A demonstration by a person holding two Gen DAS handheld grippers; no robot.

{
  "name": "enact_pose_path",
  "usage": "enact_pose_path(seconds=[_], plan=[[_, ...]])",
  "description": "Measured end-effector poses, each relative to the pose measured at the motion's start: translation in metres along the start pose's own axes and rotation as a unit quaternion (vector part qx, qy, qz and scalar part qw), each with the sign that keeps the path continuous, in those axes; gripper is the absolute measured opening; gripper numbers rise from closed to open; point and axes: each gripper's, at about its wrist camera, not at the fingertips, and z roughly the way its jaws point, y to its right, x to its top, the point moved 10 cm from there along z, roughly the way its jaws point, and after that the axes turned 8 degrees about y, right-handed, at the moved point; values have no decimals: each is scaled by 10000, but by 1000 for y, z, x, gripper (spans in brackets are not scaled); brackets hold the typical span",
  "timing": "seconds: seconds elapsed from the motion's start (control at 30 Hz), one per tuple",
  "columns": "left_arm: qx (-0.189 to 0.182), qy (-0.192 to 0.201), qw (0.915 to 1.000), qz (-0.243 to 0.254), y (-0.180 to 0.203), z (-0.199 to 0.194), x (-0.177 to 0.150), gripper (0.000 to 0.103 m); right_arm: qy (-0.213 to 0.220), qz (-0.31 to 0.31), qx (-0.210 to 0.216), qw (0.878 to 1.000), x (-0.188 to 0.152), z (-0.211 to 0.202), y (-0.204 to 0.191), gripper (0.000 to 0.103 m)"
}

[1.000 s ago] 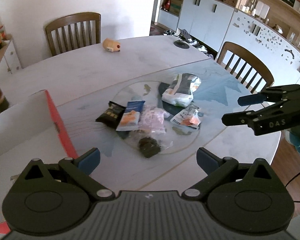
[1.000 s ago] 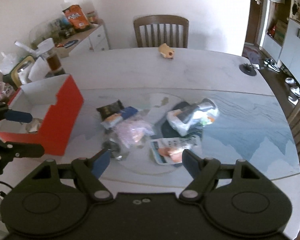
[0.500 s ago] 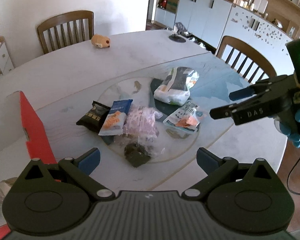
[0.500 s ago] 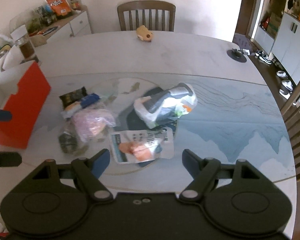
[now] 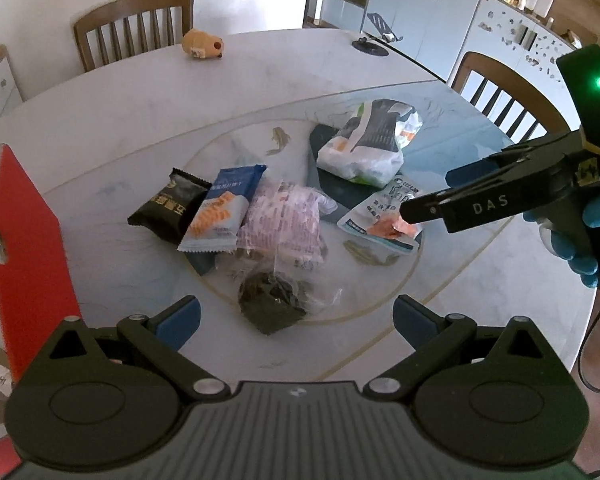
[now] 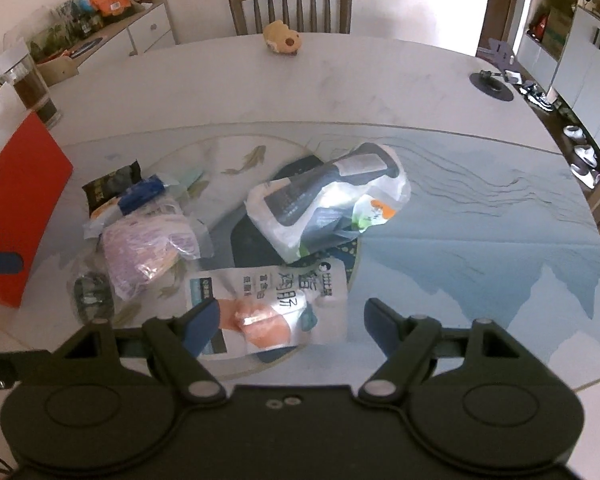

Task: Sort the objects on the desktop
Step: 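Reach the left tool to the dark seaweed bag while the right tool reaches the sausage bag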

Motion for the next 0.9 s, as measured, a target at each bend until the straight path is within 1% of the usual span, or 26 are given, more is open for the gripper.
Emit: enact_pose_path(seconds=[0.23, 0.43, 0.6, 0.73, 0.9], plan=[[46, -6, 10000, -81, -5, 16, -1, 103, -119, 23, 51, 9999, -1, 16, 0, 80], [147, 13, 9998, -114, -11, 27, -5, 103, -253, -29, -37, 9997, -7, 29, 0, 80], [117, 39, 9999, -80, -14, 35, -5, 103, -249, -8, -9, 9997, -8, 33, 0, 80], [176, 21, 9998, -13, -16, 41, -7, 103, -296, 72, 32, 9995, -11, 36, 0, 80], [175, 4, 9998, 21, -17, 44, -9, 102, -240, -35, 19, 9997, -10, 37, -2, 81]])
